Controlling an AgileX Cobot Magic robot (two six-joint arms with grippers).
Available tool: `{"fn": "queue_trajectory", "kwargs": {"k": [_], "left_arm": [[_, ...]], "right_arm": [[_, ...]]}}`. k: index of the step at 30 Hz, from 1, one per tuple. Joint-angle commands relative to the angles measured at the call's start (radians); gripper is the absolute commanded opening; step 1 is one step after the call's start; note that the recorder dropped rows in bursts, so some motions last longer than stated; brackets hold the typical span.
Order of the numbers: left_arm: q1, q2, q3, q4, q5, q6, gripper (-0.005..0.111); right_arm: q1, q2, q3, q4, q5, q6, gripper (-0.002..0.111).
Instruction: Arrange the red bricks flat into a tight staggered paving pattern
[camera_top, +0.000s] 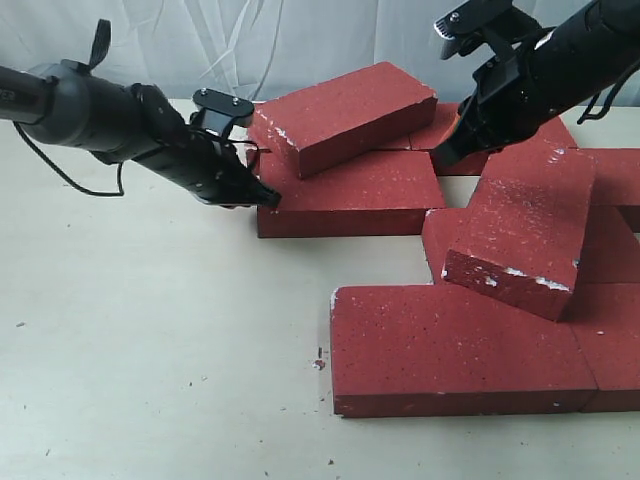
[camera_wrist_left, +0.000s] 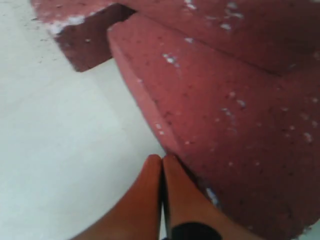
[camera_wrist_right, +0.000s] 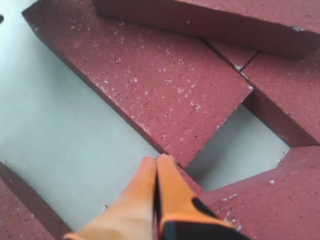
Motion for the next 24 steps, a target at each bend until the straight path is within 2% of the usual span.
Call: {"fn": "queue_trajectory", "kwargs": {"k": [1,24], "left_arm": [[-0.026,0.037,-0.032,-0.037,-0.023,-0.008,0.0],[-0.115,0.086,-0.078,-0.089,-0.101,-0.008,0.0]], "right_arm": [[-0.005,-0.008,0.006,-0.006,-0.013,-0.006,-0.001],[-0.005,-0.005,0.006,-0.009,-0.037,-0.006,-0.001]]}}
